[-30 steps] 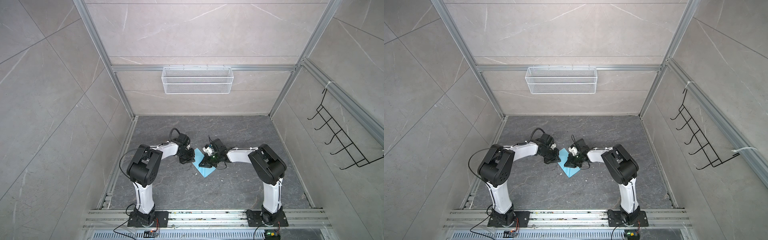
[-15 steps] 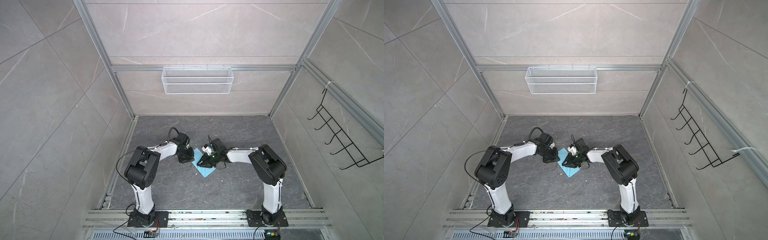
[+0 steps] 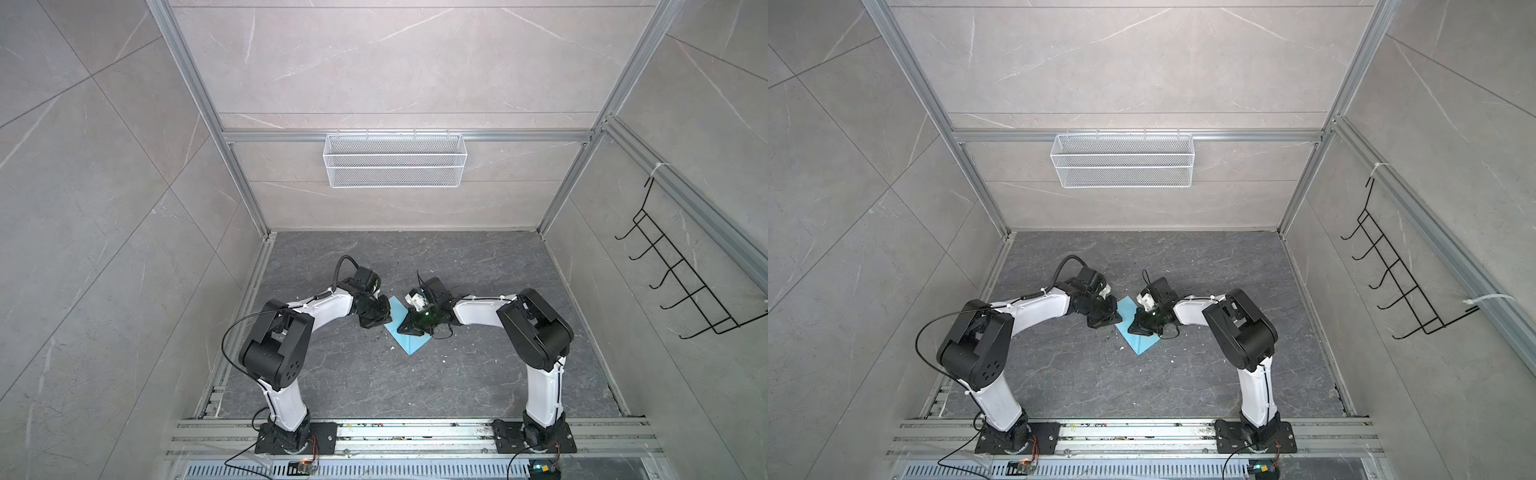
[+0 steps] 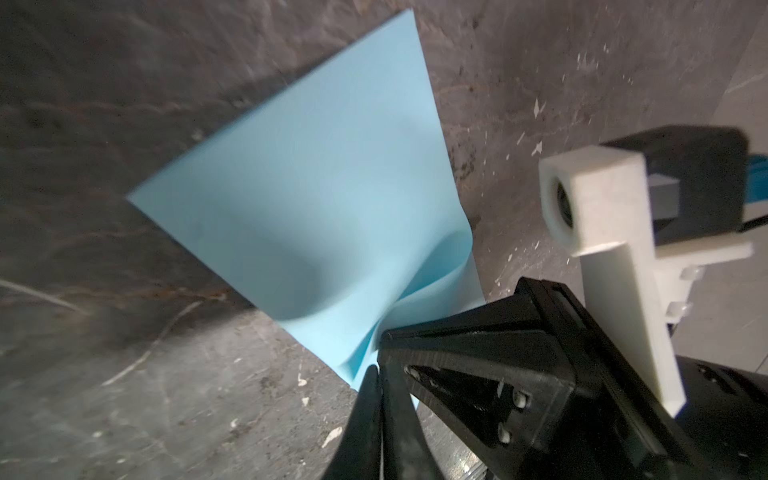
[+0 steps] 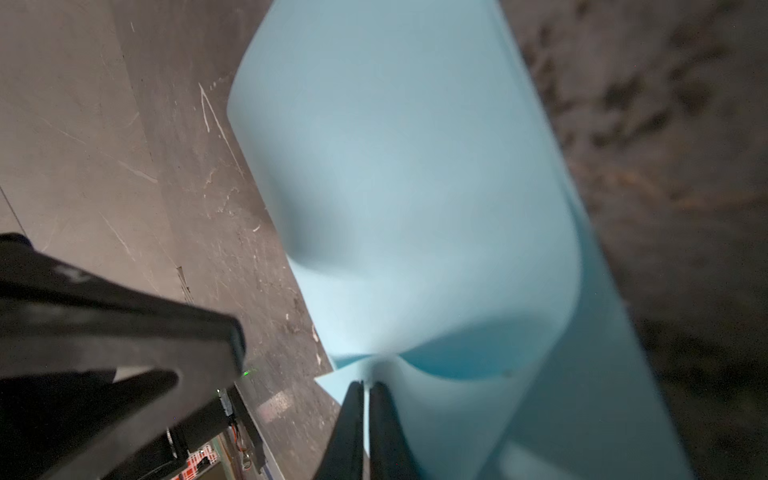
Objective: Fold a paper plane with a square sheet of paper (pick it up from the middle)
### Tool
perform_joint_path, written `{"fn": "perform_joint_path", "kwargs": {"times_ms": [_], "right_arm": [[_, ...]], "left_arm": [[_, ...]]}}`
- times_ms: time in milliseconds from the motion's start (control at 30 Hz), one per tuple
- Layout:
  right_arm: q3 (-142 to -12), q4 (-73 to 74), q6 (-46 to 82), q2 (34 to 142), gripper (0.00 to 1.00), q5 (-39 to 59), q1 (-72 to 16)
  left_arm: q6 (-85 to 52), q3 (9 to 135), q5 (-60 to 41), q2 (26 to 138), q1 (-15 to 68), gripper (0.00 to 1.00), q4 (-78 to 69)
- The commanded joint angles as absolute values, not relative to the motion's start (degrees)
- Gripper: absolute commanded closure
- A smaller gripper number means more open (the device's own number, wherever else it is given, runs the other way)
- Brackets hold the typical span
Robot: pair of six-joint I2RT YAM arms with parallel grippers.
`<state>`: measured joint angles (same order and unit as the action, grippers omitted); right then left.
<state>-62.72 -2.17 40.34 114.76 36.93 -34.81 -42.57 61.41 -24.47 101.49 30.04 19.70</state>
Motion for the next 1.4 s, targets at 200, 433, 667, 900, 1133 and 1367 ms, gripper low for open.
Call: {"fn": "perform_joint_path", "kwargs": {"times_ms": [200,433,667,900,1133,1367], "right_arm": [[-62.59,-8.0,39.41,116.81,0.95,32.1,-34.81],[-62.87,-8.14,39.47,116.68,0.95,32.1,-34.76],[-63.11,-7.99,39.43,115.96,0.95,32.72,-34.79],[-62.43,-5.79,39.61,110.25,0.95,37.07,-34.79],[-58.68,-7.45,38.89,108.02,0.94,40.12,-35.32],[-56.11,-7.73,39.15,107.82,0.94,40.51,-36.19]], "left_arm": [[-42.86,61.07,-26.26,103.73,33.3,1.0,19.87],[-40.22,63.19,-23.49,106.85,33.29,1.0,23.64],[-39.68,64.16,-21.21,108.54,33.31,1.0,25.16],[-39.16,63.31,-19.92,109.28,33.31,1.0,27.06],[-38.62,62.58,-18.5,110.04,33.31,1.0,27.77],[-38.14,62.67,-17.35,110.3,33.3,1.0,28.25]]}}
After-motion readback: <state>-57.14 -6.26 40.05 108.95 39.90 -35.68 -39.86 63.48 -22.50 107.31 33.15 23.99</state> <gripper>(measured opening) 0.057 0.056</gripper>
